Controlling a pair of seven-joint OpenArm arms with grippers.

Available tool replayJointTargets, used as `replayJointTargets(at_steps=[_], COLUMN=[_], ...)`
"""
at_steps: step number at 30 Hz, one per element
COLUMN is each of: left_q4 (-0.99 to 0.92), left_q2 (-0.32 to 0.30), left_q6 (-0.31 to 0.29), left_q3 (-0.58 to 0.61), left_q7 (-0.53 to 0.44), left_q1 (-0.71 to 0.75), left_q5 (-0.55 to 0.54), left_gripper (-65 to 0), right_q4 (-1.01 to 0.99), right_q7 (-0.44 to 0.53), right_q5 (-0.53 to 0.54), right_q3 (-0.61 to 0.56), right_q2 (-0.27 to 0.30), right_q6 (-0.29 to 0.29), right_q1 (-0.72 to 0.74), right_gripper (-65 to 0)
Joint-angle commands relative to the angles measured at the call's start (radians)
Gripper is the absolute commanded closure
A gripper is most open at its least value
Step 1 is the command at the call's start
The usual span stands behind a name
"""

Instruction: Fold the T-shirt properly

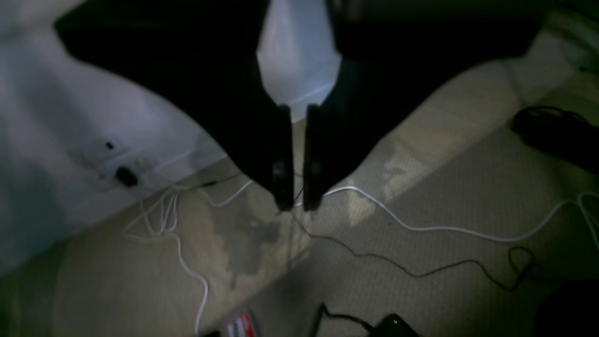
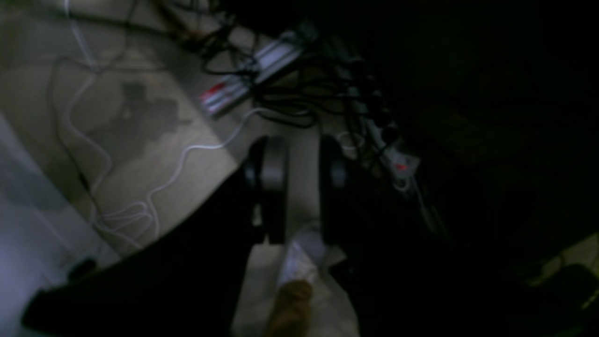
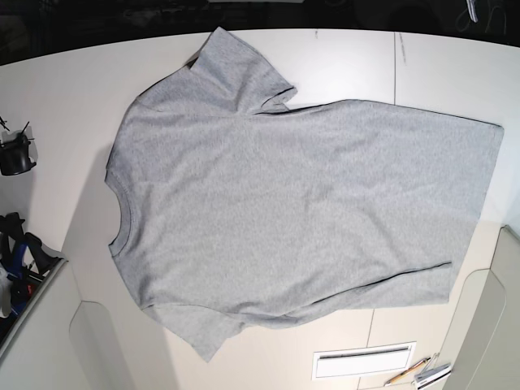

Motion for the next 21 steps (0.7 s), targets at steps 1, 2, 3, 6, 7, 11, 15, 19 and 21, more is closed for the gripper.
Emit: replayJointTargets(at_steps=[1,2,3,6,7,11,15,19,21], left_q4=[0.037,0.071,0.104,0.2,0.231,0.347,0.454,0.562,0.612], left_q2=[-0.011,-0.019,-0.026,-0.041,-0.046,-0.06,-0.093,-0.135,-0.143], left_q6=[-0.006,-0.006,-0.006,-0.006,-0.006,0.029,0.076,0.076,0.076], left_q3=[0.0,0.0,0.0,0.0,0.0,0.0,0.0,-0.022,-0.065], left_q7=[0.007,0.01,0.016,0.061,0.1,0.263,0.287,0.287,0.286], left_q1=[0.033,0.053,0.072,0.115,0.126,0.162,0.215,0.288,0.329], left_q5=[-0.003,-0.003,-0.003,0.002,0.008,0.028,0.033,0.044,0.047], left_gripper=[-4.5,-4.5,-4.5,-4.5,-4.5,-4.5,-4.5,-4.5,-4.5], right_q4=[0.039,0.071,0.102,0.196,0.227,0.341,0.43,0.497,0.529], right_q7=[0.014,0.014,0.014,0.01,0.002,-0.062,-0.142,-0.185,-0.2], right_q5=[0.008,0.008,0.008,0.018,0.034,0.087,0.135,0.138,0.146], right_q3=[0.0,0.0,0.0,0.0,0.0,0.0,0.0,0.005,0.009], right_q2=[0.026,0.044,0.061,0.111,0.129,0.184,0.214,0.22,0.22], right_q6=[0.006,0.006,0.006,0.006,0.006,0.006,0.006,0.006,0.005], right_q1=[-0.032,-0.051,-0.07,-0.115,-0.127,-0.161,-0.185,-0.209,-0.225], right_gripper=[-12.1,-12.1,-12.1,-12.1,-12.1,-12.1,-12.1,-12.1,-12.1])
